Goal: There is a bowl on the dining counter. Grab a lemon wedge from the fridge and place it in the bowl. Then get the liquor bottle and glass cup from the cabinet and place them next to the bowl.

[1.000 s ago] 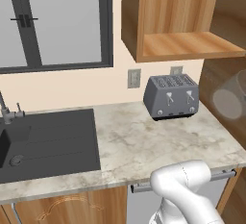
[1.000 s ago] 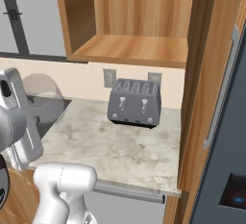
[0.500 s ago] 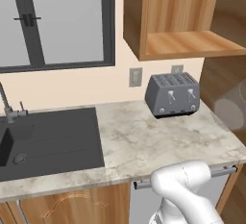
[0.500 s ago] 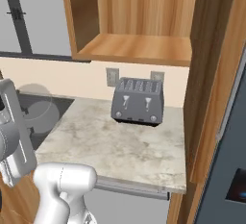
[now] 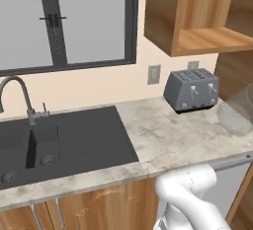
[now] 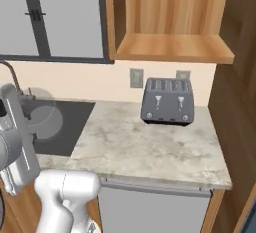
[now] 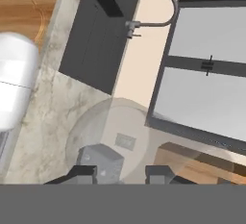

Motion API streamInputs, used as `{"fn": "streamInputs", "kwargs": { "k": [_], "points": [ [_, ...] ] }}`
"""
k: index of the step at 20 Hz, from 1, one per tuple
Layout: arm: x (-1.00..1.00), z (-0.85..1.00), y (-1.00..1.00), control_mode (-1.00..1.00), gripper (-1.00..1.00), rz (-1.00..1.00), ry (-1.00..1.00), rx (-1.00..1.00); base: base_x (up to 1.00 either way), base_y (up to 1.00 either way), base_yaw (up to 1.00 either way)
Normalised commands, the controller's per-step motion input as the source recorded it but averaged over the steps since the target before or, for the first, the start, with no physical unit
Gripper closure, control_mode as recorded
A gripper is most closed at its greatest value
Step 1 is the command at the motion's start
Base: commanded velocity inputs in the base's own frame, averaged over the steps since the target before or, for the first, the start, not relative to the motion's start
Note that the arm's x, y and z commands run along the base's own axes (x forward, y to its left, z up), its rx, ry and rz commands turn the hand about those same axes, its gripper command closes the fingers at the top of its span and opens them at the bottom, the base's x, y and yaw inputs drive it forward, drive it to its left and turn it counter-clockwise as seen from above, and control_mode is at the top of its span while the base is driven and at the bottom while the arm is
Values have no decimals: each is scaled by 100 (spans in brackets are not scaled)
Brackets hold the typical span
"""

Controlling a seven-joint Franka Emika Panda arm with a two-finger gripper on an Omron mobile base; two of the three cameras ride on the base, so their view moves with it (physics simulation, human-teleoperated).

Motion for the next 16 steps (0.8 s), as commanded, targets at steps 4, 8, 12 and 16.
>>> {"fn": "streamInputs", "kwargs": {
  "k": [4,8,12,16],
  "points": [
    [0,0,0,100,100,0,0,0,-56,62,-34],
    [0,0,0,100,100,0,0,0,-80,53,-39],
    [0,0,0,100,100,0,0,0,-93,46,-40],
    [0,0,0,100,100,0,0,0,-100,33,-36]
  ]
}}
